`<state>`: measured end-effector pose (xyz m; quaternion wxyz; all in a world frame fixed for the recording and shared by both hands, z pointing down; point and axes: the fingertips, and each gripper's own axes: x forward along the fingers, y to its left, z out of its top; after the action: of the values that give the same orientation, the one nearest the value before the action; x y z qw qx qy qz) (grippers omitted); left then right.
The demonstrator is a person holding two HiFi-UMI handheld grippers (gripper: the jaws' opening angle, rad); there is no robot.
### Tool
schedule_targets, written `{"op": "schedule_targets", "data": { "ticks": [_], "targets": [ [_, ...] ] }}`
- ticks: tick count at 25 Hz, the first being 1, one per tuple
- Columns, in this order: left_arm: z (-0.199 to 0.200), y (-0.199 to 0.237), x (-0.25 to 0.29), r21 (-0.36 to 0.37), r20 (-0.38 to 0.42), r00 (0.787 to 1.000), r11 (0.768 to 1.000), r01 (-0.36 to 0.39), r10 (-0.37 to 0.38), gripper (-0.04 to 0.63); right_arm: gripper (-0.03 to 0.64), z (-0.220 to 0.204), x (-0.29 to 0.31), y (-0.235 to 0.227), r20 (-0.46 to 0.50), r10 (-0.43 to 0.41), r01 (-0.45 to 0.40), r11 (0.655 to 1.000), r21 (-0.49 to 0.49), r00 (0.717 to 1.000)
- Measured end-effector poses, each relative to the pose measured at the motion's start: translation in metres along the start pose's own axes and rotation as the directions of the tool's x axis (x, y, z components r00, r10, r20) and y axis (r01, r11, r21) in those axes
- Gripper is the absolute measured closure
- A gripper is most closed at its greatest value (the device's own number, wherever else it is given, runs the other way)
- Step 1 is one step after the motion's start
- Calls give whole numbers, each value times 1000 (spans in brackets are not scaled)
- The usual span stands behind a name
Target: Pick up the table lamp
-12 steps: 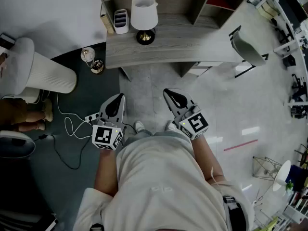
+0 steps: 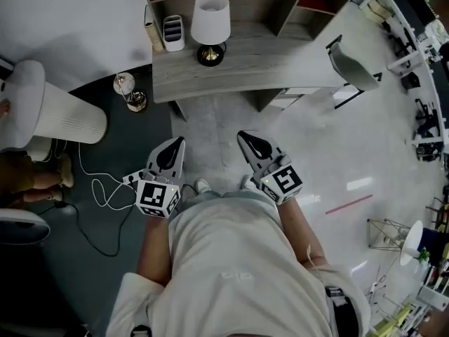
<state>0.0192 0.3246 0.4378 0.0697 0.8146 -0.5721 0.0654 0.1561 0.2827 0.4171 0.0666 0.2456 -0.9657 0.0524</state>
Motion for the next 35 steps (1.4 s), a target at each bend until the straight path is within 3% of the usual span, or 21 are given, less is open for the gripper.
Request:
{"op": "schedule_targets", "data": {
  "ticks": [9, 15, 22, 35],
  "targets": [
    [-27, 46, -25, 13, -30, 999, 1000, 18, -17, 580, 584, -12, 39, 24, -3, -62, 62, 996, 61, 998],
    [-43, 73, -21, -29, -57, 998, 999, -15, 14, 580, 584, -18, 60, 12, -25, -84, 85, 993, 79, 996],
    [-41, 112, 23, -27, -88, 995, 998, -51, 48, 580, 584, -13, 107, -39, -15, -78, 79, 992, 96, 997],
    [-9, 170, 171, -50, -123, 989, 995, -88, 81, 580, 584, 2, 193, -175, -42, -29, 34, 992, 124, 999]
  ]
}}
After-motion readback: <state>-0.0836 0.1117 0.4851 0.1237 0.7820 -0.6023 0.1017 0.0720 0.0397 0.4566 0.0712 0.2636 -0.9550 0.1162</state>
